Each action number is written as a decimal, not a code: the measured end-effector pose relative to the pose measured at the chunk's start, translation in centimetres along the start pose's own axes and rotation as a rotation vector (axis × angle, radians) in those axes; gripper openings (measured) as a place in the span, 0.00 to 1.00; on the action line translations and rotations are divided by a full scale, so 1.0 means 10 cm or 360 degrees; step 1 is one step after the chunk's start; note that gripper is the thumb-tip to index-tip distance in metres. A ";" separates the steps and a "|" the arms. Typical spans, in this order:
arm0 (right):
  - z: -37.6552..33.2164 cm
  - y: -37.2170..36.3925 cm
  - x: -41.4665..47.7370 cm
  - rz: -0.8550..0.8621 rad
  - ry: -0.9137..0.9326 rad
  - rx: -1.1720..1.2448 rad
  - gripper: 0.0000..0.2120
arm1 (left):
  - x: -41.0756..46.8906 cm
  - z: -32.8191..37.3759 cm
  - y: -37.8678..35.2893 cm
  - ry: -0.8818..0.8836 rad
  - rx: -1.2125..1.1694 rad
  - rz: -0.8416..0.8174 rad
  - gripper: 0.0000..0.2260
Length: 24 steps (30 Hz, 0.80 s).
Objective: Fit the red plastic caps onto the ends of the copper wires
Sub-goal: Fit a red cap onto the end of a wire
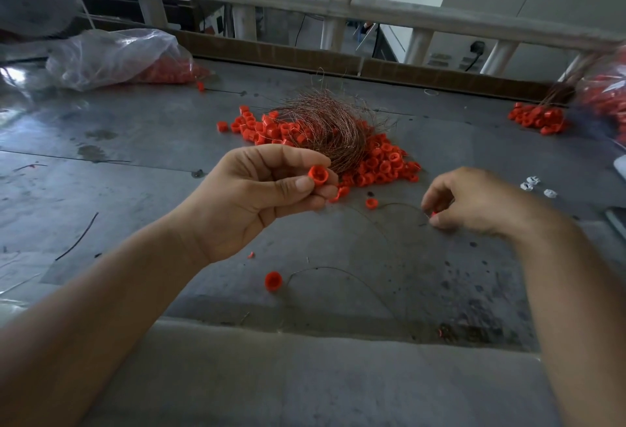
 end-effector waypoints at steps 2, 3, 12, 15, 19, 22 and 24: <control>-0.04 0.08 -0.03 0.0183 0.0059 0.0043 0.07 | 0.00 -0.01 0.00 0.0011 0.0011 0.0009 0.11; -0.09 0.13 -0.05 0.0280 0.0135 0.0169 0.07 | 0.00 -0.01 0.00 0.0021 0.0018 0.0014 0.11; -0.93 -0.02 -0.37 0.0076 0.1026 0.1459 0.10 | 0.01 -0.07 0.02 0.0077 0.0137 0.0148 0.12; -1.00 -0.07 -0.38 0.0021 0.1082 0.1539 0.11 | 0.01 -0.06 0.02 0.0075 0.0165 0.0185 0.11; -1.06 -0.12 -0.39 -0.0023 0.1154 0.1529 0.10 | 0.01 -0.06 0.01 0.0084 0.0207 0.0212 0.10; -1.06 -0.12 -0.39 0.0037 0.1165 0.1500 0.10 | 0.00 -0.06 0.01 0.0089 0.0207 0.0233 0.10; -1.05 -0.12 -0.39 0.0080 0.1145 0.1440 0.10 | 0.00 -0.06 0.01 0.0087 0.0213 0.0242 0.09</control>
Point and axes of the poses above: each hand's wrist, its own x-axis towards the middle knuckle, its own y-axis out of the back of the hand, z = x × y, the point moved 6 cm from there along x, towards the middle knuckle, and after that the axes turned 12 degrees about -z, right-handed, at the moved point
